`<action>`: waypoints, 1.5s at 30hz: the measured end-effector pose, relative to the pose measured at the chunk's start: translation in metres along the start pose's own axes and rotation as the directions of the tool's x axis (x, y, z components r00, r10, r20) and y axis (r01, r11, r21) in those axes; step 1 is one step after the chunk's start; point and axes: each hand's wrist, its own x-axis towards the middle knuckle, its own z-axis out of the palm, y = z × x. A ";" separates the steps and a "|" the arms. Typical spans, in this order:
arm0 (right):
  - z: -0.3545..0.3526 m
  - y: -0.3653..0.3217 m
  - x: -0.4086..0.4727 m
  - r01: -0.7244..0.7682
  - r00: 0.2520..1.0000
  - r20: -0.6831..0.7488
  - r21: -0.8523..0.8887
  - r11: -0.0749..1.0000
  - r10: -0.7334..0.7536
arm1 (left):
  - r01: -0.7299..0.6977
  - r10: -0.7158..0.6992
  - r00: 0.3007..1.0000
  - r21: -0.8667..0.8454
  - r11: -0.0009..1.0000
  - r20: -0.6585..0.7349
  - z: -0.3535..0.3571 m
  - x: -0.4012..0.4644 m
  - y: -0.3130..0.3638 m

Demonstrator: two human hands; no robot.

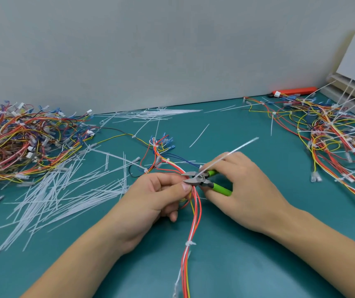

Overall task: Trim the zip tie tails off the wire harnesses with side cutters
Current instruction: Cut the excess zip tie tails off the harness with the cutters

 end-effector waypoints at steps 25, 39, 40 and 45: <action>-0.001 -0.001 0.002 -0.063 0.995 0.079 -0.059 0.996 0.067 | 0.000 0.000 1.000 0.053 0.999 0.009 0.000 0.000 0.000; -0.003 0.001 0.003 -0.037 0.998 0.060 0.015 0.999 0.036 | 0.018 -0.018 1.000 0.004 1.000 -0.007 0.000 0.002 -0.001; -0.003 0.000 0.004 -0.040 0.997 0.064 0.012 0.999 0.039 | 0.020 -0.020 1.000 0.004 1.000 -0.009 0.000 0.002 -0.001; -0.002 0.000 0.004 -0.056 0.996 0.062 -0.061 0.997 0.060 | 0.010 -0.010 1.000 0.028 1.000 0.016 0.000 0.002 0.000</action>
